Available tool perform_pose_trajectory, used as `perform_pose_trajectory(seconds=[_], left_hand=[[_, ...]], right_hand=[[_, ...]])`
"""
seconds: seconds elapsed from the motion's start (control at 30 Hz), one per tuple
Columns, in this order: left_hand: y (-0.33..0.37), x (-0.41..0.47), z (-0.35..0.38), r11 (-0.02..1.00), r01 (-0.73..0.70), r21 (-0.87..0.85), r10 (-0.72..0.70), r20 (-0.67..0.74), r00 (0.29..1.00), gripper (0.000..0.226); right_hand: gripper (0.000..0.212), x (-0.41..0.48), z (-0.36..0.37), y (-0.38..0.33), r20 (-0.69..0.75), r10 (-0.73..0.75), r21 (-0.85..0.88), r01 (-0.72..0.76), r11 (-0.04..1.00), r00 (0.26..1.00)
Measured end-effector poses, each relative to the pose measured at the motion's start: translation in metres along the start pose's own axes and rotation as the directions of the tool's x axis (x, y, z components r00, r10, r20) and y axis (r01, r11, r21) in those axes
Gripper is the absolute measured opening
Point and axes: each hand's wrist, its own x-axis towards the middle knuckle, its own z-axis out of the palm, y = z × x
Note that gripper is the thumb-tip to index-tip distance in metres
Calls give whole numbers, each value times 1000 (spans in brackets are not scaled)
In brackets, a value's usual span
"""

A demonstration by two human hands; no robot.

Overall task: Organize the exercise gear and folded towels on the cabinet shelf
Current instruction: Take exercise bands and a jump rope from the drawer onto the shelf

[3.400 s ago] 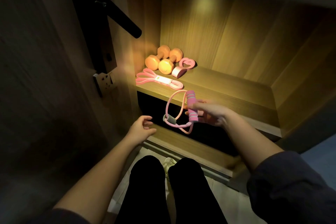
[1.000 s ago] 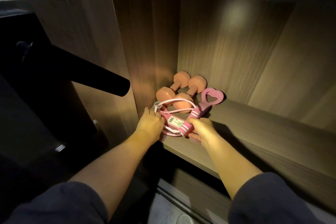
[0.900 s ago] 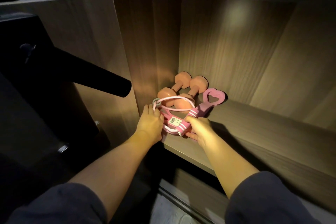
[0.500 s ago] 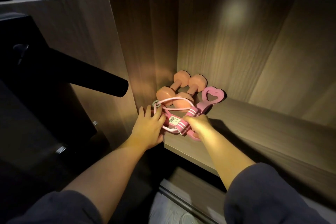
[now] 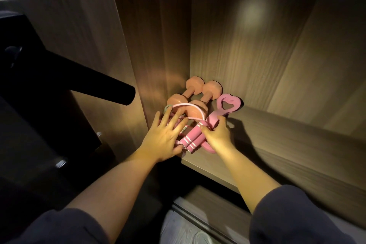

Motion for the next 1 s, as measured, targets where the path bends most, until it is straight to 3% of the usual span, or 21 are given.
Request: perform_pose_trajectory(seconds=[0.13, 0.27, 0.37, 0.53, 0.8, 0.93, 1.0], left_hand=[[3, -1, -4, 999, -32, -3, 32, -3, 999, 70], [9, -3, -10, 997, -66, -26, 63, -115, 991, 51], [8, -4, -9, 995, -94, -37, 89, -133, 987, 44], [7, -4, -5, 993, -114, 4, 114, -73, 991, 52], [3, -9, -6, 987, -156, 34, 158, -329, 931, 38], [3, -9, -6, 988, -155, 5, 149, -297, 943, 40], [2, -6, -6, 991, -136, -21, 127, -244, 961, 39]], right_hand=[[52, -1, 0, 5, 33, -9, 73, 7, 997, 999], [16, 4, 5, 6, 76, 6, 180, -20, 983, 997], [29, 8, 11, 5, 104, -50, 125, 37, 991, 993], [32, 11, 10, 9, 135, -33, 136, 14, 991, 990], [32, 16, 9, 6, 292, -124, 189, 70, 979, 948], [35, 20, 11, 2, 241, -93, 226, 37, 973, 966], [19, 21, 8, 7, 236, -88, 203, 40, 978, 968]])
